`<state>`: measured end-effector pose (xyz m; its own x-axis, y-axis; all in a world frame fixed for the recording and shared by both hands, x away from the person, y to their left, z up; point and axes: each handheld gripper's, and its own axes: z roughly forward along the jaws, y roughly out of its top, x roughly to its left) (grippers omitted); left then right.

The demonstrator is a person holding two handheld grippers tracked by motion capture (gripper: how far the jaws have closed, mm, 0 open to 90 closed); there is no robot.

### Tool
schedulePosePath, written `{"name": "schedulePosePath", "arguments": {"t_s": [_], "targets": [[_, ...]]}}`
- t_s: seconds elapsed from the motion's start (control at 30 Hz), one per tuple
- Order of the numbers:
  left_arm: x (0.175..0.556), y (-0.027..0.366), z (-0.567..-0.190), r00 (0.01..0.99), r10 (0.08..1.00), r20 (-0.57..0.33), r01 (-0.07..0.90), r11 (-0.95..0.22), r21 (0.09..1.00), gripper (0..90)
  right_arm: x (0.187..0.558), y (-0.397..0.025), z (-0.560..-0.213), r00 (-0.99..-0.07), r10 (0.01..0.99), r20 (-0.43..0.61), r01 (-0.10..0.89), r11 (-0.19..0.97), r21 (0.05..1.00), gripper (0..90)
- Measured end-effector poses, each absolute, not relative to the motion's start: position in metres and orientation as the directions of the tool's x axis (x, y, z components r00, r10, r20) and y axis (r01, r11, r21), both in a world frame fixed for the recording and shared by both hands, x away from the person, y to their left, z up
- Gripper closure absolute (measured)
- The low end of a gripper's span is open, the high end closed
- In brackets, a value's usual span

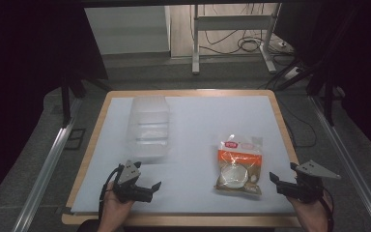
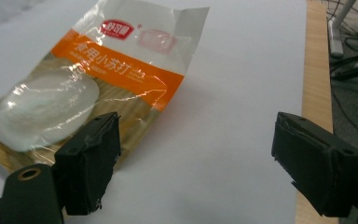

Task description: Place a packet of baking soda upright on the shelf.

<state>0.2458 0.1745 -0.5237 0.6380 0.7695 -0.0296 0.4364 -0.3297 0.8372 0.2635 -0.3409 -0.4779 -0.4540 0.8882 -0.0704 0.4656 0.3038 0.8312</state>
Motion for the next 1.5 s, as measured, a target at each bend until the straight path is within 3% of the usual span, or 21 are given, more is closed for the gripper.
{"name": "schedulePosePath", "arguments": {"t_s": [0.37,0.7,0.97,1.17,1.37,1.4,1.47,1.5], "targets": [[0.245,0.170,-0.525,0.647,0.762,-0.002,0.438,-0.369,0.820,0.0,0.268,-0.340,-0.485,-0.488,0.871,-0.048,0.485,0.317,0.815,13.0],[0.246,0.169,-0.526,0.650,0.760,-0.009,0.447,-0.373,0.813,0.0,0.271,-0.339,-0.488,-0.486,0.872,0.048,0.529,0.250,0.811,13.0],[0.246,0.167,-0.527,0.656,0.755,-0.002,0.446,-0.386,0.808,0.0,0.272,-0.335,-0.491,-0.517,0.855,0.032,0.550,0.304,0.778,17.3],[0.246,0.168,-0.527,0.656,0.755,-0.002,0.446,-0.386,0.808,0.0,0.273,-0.334,-0.492,-0.536,0.844,0.006,0.562,0.352,0.749,24.4],[0.246,0.167,-0.527,0.658,0.753,0.002,0.445,-0.392,0.805,0.0,0.269,-0.330,-0.488,-0.582,0.812,-0.028,0.543,0.415,0.730,42.7],[0.246,0.167,-0.527,0.659,0.752,0.002,0.445,-0.392,0.805,0.0,0.268,-0.327,-0.489,-0.603,0.797,-0.029,0.546,0.439,0.714,51.3],[0.246,0.167,-0.527,0.659,0.752,0.004,0.444,-0.394,0.805,0.0,0.268,-0.324,-0.491,-0.616,0.787,-0.041,0.553,0.469,0.689,60.0],[0.246,0.167,-0.527,0.659,0.752,0.004,0.444,-0.394,0.805,0.0,0.268,-0.324,-0.491,-0.616,0.787,-0.041,0.553,0.469,0.689,60.0]]}}
